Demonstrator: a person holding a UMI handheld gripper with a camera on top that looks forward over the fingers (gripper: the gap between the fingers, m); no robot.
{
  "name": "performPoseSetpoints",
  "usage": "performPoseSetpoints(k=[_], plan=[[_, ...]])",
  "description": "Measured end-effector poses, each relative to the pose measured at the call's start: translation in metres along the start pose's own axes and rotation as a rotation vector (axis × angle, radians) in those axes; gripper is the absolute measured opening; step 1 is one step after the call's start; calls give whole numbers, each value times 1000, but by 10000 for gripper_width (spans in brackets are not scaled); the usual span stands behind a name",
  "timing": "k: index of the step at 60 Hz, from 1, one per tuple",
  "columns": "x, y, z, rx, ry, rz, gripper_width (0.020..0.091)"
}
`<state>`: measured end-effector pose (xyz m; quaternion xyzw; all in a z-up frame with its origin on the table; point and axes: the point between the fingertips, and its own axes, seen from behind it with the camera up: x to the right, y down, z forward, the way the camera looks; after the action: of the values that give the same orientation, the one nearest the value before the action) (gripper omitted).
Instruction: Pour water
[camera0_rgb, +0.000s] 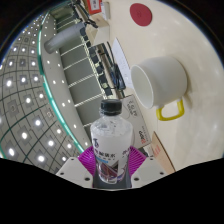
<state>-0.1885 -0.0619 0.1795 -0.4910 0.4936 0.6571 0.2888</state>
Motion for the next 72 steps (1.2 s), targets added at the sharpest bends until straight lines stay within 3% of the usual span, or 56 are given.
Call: performPoseSetpoints(k=[21, 38, 49, 58, 72], plan=[[13, -3, 1, -23, 35, 59, 380], [-64, -17, -16, -42, 89, -631, 380], [-141, -81, -52, 55, 152, -1192, 380], [-160, -147, -72, 121, 265, -1610, 382], [-87, -236, -82, 36, 429, -1871, 383]])
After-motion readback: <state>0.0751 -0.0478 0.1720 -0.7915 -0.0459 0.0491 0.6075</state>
